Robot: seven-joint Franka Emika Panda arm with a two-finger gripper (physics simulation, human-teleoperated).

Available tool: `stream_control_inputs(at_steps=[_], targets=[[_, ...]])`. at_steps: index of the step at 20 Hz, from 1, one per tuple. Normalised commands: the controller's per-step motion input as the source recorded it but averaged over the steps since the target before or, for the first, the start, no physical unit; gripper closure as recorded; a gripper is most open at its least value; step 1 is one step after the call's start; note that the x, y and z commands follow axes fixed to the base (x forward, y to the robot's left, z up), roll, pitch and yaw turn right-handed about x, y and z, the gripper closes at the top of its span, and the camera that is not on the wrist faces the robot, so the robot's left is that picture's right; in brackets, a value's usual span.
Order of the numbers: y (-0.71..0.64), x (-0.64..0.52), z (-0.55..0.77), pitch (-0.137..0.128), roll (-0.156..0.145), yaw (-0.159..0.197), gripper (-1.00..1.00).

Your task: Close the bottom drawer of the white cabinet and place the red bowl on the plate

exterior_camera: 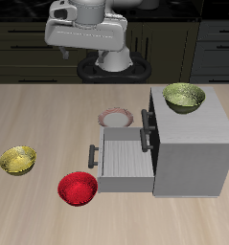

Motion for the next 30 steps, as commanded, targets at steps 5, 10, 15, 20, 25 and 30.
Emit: stream_control_inputs(at_steps=[5, 10, 15, 20, 25, 30], targets=[[-0.16, 0.19, 0.05, 0.018, -0.016, 0.01, -1.0], [-0.19, 0.15, 0.03, 0.004, -0.031, 0.027, -1.0], [-0.15, 0.21, 0.08, 0.007, -0.01, 0.033, -1.0], [0.03, 0.16, 0.05, -0.004, 0.029, 0.038, -1.0], [0.08, 0.18, 0.01, -0.006, 0.035, 0.157, -1.0], [-0.15, 0.2, -0.17, 0.019, 0.005, 0.277, -1.0]])
